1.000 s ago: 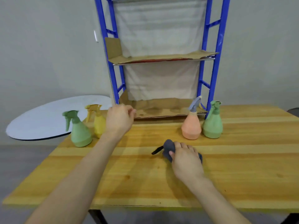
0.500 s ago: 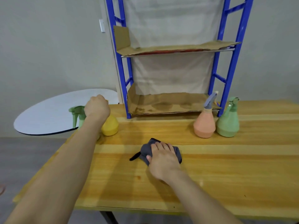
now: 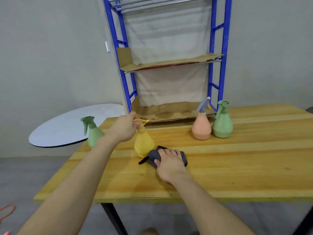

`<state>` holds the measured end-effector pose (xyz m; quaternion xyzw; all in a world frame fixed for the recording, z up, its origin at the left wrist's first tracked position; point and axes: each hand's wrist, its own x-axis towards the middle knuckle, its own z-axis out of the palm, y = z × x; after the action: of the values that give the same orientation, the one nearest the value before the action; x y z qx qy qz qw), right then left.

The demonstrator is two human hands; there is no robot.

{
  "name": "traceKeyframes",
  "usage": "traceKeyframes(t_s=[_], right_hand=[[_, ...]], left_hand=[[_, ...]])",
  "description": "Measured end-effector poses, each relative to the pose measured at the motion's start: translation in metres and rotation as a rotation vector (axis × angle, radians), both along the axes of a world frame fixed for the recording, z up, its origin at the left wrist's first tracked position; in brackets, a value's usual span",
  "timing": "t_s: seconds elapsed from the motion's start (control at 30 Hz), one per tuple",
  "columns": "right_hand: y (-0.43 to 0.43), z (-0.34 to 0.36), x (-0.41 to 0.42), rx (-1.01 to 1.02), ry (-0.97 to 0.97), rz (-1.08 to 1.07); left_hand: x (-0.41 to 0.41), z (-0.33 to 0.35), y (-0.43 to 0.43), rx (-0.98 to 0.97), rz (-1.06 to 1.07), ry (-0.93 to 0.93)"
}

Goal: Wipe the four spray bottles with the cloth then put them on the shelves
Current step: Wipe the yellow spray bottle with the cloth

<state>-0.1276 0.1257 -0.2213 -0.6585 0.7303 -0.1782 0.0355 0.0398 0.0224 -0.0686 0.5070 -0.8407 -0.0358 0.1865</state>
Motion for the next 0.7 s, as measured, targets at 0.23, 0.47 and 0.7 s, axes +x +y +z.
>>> traceKeyframes(t_s=[0.23,0.47,0.7], right_hand=[[0.072,-0.002,-0.060,-0.072,-0.170,-0.148],[0.114,0.044,-0.087,-0.414,-0.691,-0.274],[0.131,0.049,-0.067,-0.488,-0.447,-0.038]], left_hand=[[-0.029,0.004,0.051,0.076,-0.114,0.158],[-0.044,-0.010,0.104,0.136,-0.331,0.317],[-0.045,-0.035,0.130,0.074,-0.454,0.444]])
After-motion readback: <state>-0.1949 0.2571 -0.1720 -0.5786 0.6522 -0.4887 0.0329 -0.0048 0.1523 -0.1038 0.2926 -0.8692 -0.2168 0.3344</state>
